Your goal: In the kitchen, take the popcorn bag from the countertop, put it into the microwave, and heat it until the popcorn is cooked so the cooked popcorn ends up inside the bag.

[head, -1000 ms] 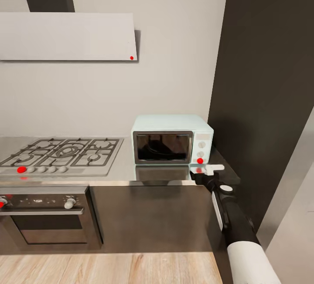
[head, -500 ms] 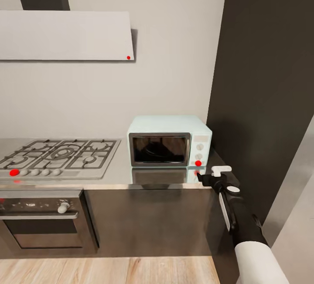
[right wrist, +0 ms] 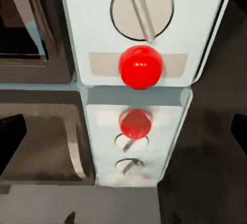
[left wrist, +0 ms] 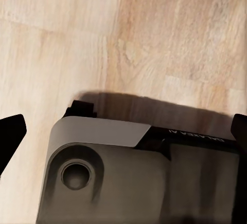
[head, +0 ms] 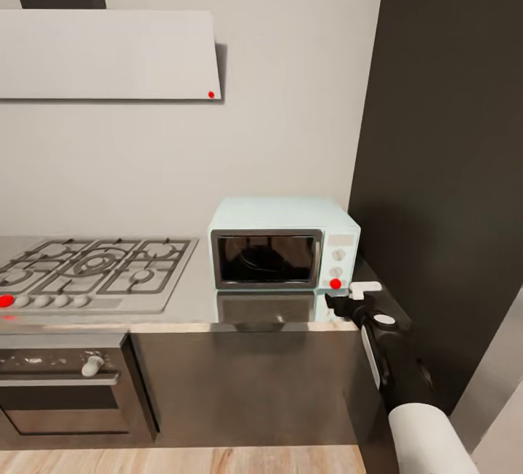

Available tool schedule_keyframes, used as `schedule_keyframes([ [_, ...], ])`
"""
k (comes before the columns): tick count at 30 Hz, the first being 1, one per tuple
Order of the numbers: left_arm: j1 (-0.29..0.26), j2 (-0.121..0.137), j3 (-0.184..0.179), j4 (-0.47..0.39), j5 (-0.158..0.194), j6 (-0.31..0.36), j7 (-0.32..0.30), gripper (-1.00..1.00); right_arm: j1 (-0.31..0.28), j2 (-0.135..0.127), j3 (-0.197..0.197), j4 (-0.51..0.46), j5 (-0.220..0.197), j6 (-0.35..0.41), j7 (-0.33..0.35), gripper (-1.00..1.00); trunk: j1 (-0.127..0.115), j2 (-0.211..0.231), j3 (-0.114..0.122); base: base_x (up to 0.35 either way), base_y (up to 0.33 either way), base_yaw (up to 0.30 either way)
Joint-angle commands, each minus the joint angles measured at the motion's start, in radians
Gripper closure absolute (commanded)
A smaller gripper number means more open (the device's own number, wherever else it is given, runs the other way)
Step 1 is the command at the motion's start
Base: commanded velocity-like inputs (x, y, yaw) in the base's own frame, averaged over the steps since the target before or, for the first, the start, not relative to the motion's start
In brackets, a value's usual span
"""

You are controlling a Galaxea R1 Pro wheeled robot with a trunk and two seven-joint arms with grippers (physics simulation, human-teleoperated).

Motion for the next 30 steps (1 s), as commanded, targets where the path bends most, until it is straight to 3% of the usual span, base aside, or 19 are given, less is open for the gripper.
schedule_keyframes([
  [1,-0.001,0.0,-0.008,0.001,0.01,-0.003,-0.004,-1.0,-0.001,0.001,-0.005,0.005,0.01,-0.001,0.009,-1.0,0.001,-0.001,-0.001,0.289,0.0,0.0],
  [20,-0.001,0.0,-0.008,0.001,0.01,-0.003,-0.004,-1.0,-0.001,-0.015,-0.033,0.043,0.013,-0.002,0.009,-1.0,0.001,-0.001,-0.001,0.044,0.0,0.0],
  [21,-0.001,0.0,-0.008,0.001,0.01,-0.003,-0.004,-1.0,-0.002,-0.015,-0.033,0.043,0.012,-0.002,0.01,1.0,0.001,-0.001,-0.001,0.0,0.0,0.0],
  [30,-0.001,-0.002,-0.008,0.001,0.01,-0.003,-0.004,-1.0,-0.001,-0.014,-0.032,0.042,0.016,-0.003,0.009,1.0,0.001,-0.001,-0.001,0.02,0.0,0.0],
])
